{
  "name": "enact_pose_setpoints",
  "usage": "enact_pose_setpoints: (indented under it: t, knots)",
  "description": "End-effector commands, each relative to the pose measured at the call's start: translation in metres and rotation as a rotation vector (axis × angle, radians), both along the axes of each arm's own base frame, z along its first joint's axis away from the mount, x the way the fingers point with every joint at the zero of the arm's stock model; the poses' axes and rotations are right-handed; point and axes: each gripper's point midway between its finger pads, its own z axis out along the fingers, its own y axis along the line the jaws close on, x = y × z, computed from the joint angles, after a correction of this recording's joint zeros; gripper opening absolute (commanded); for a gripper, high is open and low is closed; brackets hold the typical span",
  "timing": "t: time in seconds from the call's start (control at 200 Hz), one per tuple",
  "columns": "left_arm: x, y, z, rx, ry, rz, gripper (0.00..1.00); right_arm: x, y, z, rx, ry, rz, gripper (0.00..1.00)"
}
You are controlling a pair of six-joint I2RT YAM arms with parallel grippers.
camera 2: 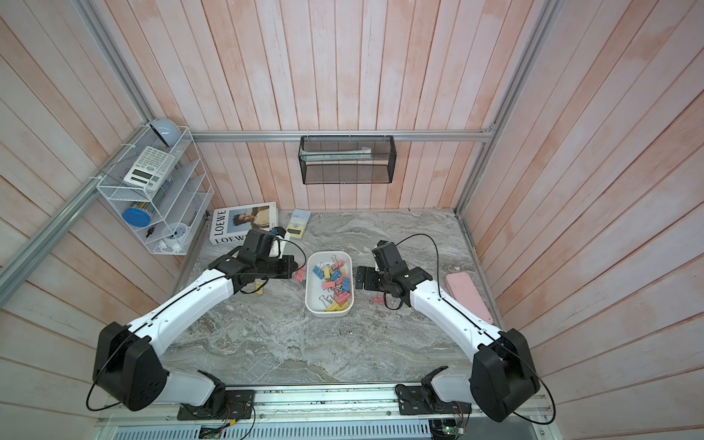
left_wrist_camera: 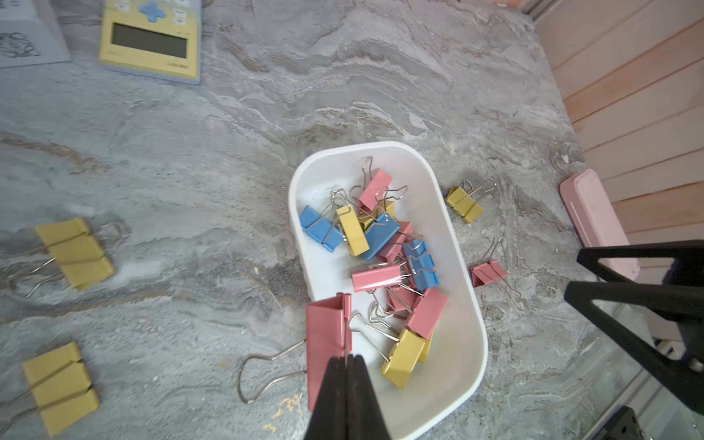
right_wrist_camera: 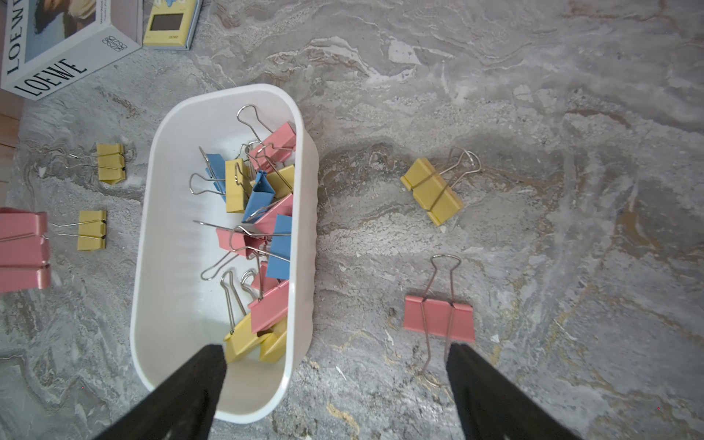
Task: Take out the binder clips from the storage box
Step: Place the binder clip at the center of the board.
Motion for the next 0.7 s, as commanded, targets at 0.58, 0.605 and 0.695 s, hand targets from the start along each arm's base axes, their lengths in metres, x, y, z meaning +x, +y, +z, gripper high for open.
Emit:
enact_pose_setpoints:
  t: [0.58,0.605,0.695]
  knots:
    - [-0.04,0.159,-0.092,-0.269,0.097,0.678,0.02,0.047,0.118,-0.015,-0.002,0.091,0.271,0.59]
    - [-0.04,0.161,-0.093,-0.267,0.1,0.681,0.04,0.049,0.121,-0.017,0.003,0.099,0.278,0.55]
    - [-0.041,0.164,-0.099,-0.256,0.107,0.693,0.08,0.056,0.131,-0.024,0.005,0.119,0.295,0.42]
